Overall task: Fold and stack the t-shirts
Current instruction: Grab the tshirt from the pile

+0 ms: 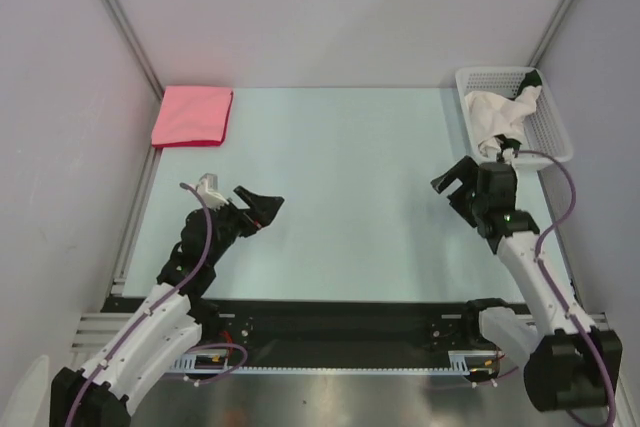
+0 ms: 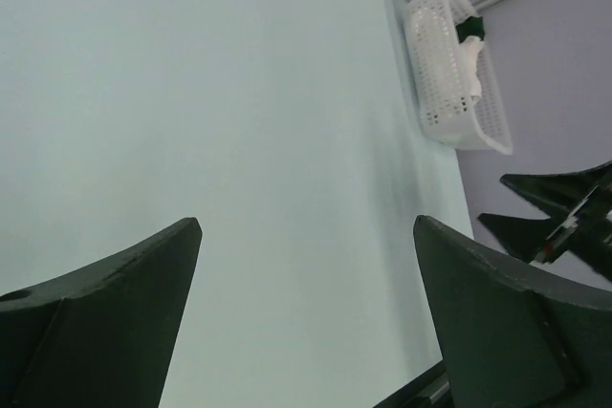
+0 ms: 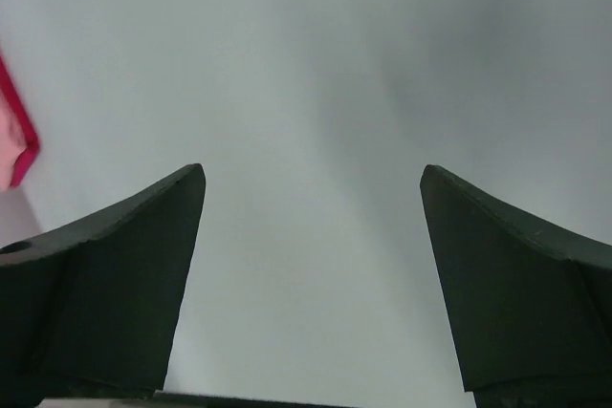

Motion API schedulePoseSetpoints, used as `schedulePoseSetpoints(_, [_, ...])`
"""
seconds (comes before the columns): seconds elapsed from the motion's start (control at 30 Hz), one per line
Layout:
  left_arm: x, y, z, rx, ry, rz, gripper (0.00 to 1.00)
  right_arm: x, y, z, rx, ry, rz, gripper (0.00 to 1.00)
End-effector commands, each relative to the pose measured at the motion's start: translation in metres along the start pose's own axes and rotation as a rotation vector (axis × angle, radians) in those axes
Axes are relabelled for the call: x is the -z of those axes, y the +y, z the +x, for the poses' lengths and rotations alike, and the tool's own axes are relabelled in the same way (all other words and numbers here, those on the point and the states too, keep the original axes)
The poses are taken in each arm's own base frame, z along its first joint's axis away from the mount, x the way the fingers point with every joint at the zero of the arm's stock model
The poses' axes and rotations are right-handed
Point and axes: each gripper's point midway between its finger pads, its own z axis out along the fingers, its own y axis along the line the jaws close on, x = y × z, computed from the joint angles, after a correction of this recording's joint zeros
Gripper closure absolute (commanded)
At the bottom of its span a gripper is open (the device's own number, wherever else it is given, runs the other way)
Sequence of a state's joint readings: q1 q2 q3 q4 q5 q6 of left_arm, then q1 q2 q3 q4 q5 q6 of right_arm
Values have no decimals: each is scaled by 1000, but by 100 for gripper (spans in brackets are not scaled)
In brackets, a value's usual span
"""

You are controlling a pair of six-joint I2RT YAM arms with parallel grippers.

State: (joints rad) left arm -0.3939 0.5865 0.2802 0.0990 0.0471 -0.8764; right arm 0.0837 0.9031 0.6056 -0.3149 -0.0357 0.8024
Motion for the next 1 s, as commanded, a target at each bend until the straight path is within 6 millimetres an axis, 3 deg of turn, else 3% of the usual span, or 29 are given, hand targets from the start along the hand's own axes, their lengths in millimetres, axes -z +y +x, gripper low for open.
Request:
schedulePoseSetpoints(0.0, [-1,3,-10,-52,23,-92,0,3,-19,-68,151,-155,284,0])
schedulePoseSetpoints(0.03, [-1,7,-9,-47,39,-122,0,1,-20,-87,152,-181,322,0])
schedulePoseSetpoints(0.07, [-1,27,-3,-40,64,-230,0,-1,-18,-99,171,-181,338,0])
schedulePoseSetpoints(0.1, [-2,21,-12,-41,55,-243,0,-10,1,-116,209,-174,317,1])
schedulePoseSetpoints(0.17, [0,23,-15,-59,67,-274,0,-13,-7,-158,165,-207,344,0])
schedulePoseSetpoints(0.2, [1,11,-20,-112,74,-223,0,-24,9,-184,148,-203,295,0])
schedulePoseSetpoints(0.23, [2,4,-23,-151,82,-191,0,-29,10,-199,124,-219,291,0])
schedulePoseSetpoints(0.27, [6,2,-21,-241,126,-166,0,-33,8,-221,103,-249,301,0])
schedulePoseSetpoints(0.3, [9,-13,-30,-289,128,-126,0,-40,7,-236,111,-275,316,1])
schedulePoseSetpoints(0.33, [11,-13,-34,-331,134,-140,0,-57,7,-260,132,-298,343,0])
schedulePoseSetpoints(0.4, [18,-14,-41,-424,145,-147,0,-71,-7,-286,127,-332,407,1])
schedulePoseSetpoints(0.43, [21,-17,-42,-454,142,-129,0,-104,-29,-286,98,-288,446,2])
schedulePoseSetpoints(0.47, [22,-18,-42,-495,148,-110,0,-108,-22,-304,76,-315,426,11])
schedulePoseSetpoints(0.53, [24,-24,-41,-510,163,-75,0,-140,-27,-310,34,-270,372,16])
schedulePoseSetpoints(0.57, [23,-23,-38,-520,179,-69,0,-170,-30,-312,18,-245,352,18])
schedulePoseSetpoints(0.63, [21,-28,-37,-533,203,-44,0,-197,-31,-306,10,-202,346,16])
schedulePoseSetpoints(0.67, [18,-24,-34,-545,222,-53,0,-225,-57,-282,-17,-115,414,15])
schedulePoseSetpoints(0.7, [17,-26,-37,-551,215,-55,0,-224,-47,-301,-15,-163,413,15])
schedulePoseSetpoints(0.83, [14,-21,-46,-582,195,-92,0,-249,-65,-291,-59,-157,445,20])
schedulePoseSetpoints(0.97, [13,-19,-51,-593,188,-121,0,-261,-63,-298,-29,-198,418,54])
